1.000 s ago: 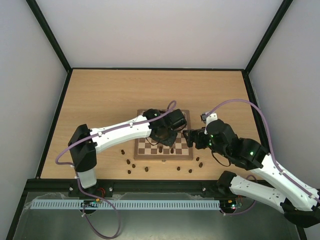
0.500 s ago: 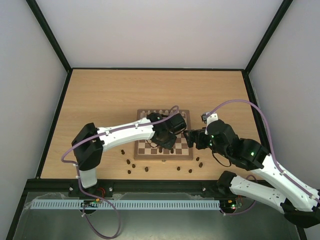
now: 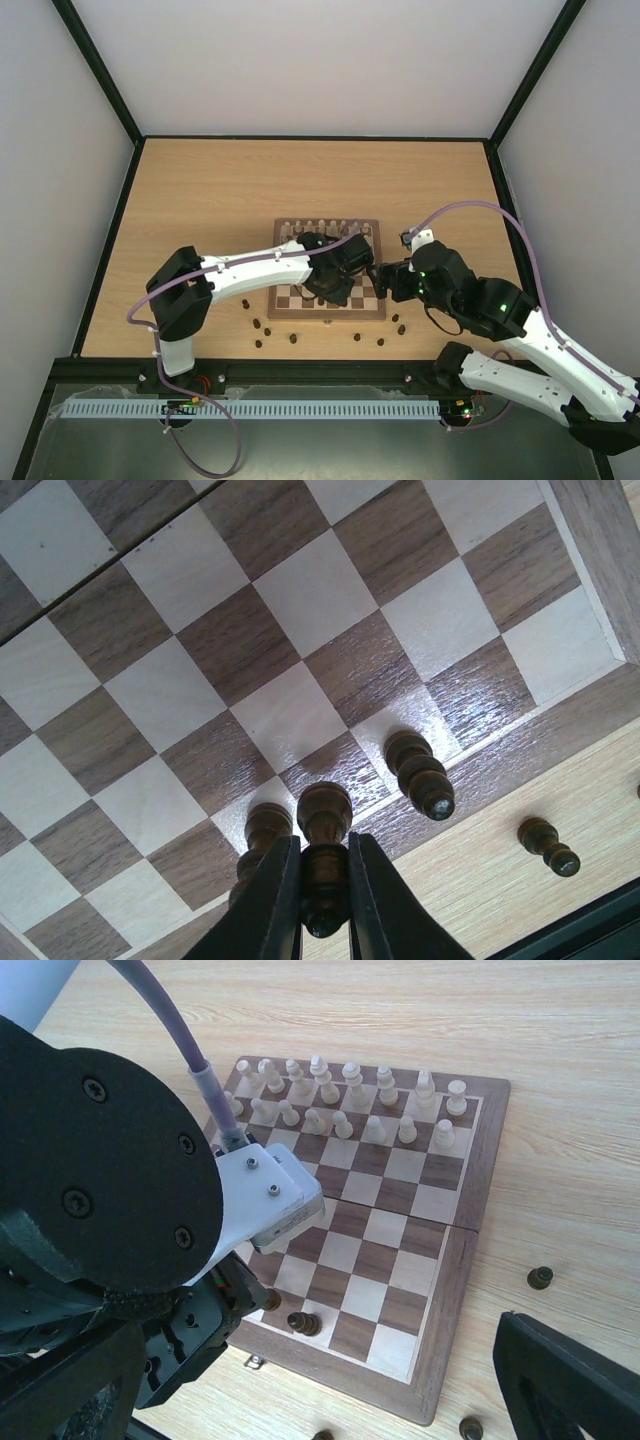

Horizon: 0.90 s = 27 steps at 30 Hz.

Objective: Set up the chess pieces on the board
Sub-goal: Place the chess piece on the chessboard.

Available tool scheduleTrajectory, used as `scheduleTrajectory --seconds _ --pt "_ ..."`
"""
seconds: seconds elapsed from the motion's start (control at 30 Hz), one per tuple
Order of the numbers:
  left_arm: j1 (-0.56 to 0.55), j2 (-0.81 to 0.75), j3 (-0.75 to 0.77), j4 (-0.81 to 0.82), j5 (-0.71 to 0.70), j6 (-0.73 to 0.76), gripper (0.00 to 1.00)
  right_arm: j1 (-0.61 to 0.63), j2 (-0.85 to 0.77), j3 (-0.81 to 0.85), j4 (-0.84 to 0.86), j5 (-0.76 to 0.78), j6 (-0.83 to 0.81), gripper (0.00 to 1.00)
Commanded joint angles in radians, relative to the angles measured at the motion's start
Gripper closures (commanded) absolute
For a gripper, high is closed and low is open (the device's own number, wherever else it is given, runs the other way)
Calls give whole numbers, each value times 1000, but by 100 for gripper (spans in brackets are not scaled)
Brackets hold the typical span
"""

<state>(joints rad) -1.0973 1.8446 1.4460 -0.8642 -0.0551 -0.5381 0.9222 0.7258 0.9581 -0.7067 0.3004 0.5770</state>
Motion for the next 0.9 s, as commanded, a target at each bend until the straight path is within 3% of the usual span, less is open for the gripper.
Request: scheduleTrajectory --seconds 0.0,0.87 --pt "-26 26 -13 -6 6 6 95 -5 -6 -4 -8 19 4 4" --pt "-49 61 -17 -7 -8 0 94 -5 -17 -18 3 5 -3 4"
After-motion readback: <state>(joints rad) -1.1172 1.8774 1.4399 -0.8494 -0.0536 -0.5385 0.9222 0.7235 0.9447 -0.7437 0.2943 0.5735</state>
